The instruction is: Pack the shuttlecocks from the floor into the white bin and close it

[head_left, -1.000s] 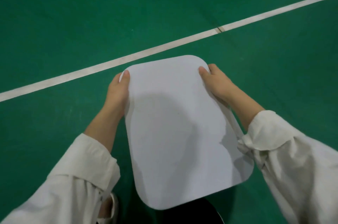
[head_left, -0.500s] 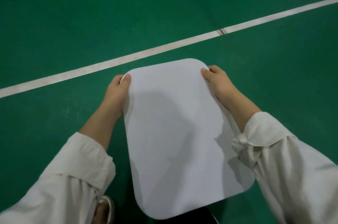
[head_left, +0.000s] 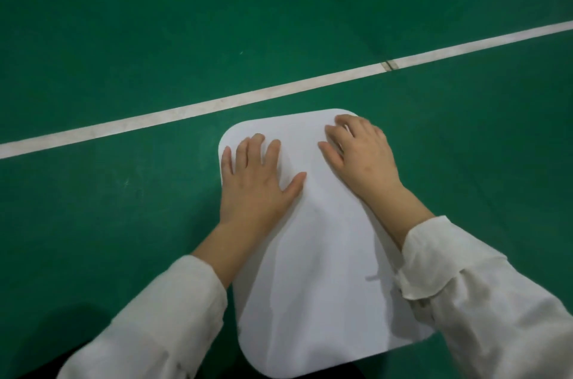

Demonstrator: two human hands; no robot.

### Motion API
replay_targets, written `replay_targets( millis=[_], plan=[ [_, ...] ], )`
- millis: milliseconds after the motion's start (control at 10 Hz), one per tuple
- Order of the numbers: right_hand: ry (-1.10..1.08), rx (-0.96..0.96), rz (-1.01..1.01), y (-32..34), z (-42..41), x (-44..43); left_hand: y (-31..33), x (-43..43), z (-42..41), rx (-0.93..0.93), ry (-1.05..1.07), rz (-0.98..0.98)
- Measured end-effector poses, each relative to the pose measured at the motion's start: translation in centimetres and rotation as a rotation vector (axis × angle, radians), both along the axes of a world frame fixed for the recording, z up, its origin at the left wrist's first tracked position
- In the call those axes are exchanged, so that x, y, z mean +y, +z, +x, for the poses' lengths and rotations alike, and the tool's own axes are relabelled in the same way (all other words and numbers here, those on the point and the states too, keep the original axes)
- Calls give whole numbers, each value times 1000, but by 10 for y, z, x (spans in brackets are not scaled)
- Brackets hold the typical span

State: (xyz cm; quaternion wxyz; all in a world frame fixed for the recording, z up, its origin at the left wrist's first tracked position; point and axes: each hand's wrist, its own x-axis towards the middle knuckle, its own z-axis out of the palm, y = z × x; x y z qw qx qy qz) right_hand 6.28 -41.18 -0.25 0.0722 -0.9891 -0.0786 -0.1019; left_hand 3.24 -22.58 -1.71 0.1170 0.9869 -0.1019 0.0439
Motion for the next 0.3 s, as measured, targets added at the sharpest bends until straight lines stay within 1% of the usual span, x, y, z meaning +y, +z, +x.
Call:
replay_targets(
  millis=[100, 200, 300],
  plan=[
    [-13, 96, -70, 13, -1, 5, 10, 2, 3, 103, 7, 36],
    [-35, 251, -213, 44, 2, 21, 36, 6, 11, 153, -77, 81],
    [-72, 365, -232, 78, 4, 40, 80, 30, 31, 403, -159, 96]
  ],
)
